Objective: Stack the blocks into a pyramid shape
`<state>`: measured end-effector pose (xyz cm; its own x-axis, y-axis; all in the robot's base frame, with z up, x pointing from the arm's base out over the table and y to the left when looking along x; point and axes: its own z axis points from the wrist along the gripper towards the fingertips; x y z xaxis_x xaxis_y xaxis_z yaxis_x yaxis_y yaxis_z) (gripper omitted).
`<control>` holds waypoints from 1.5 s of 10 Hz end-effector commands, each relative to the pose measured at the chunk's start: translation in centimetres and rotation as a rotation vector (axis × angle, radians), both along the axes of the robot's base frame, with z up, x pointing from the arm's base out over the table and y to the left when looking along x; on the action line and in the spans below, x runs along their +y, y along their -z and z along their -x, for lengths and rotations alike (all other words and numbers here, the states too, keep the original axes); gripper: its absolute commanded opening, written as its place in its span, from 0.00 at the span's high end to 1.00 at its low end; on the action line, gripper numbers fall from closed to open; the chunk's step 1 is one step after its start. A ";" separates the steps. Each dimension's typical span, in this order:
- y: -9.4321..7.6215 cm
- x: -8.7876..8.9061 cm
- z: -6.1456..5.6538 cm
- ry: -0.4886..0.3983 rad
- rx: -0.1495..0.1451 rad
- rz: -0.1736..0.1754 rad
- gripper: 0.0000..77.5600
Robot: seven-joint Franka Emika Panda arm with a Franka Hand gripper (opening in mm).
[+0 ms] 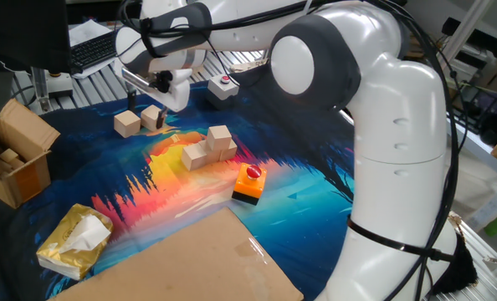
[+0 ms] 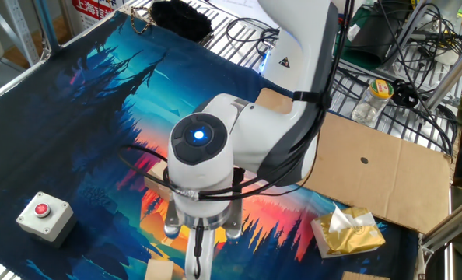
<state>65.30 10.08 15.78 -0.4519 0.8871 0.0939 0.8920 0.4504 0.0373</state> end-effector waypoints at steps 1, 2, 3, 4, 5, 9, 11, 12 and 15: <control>0.4 0.3 -1.5 0.091 -0.002 0.008 0.00; 0.5 0.4 -2.2 0.103 -0.001 0.004 0.00; 0.7 0.5 -2.9 0.108 0.000 0.002 0.00; 0.9 0.6 -3.3 0.113 -0.005 0.002 0.00; 1.2 0.9 -3.6 0.115 -0.012 0.002 0.00; 2.1 2.1 -4.9 0.130 -0.016 0.024 0.00; 2.8 2.2 -5.2 0.131 -0.033 0.032 0.00; 2.9 2.2 -5.3 0.131 -0.035 0.037 0.00; 3.0 2.1 -6.2 0.142 -0.042 0.041 0.00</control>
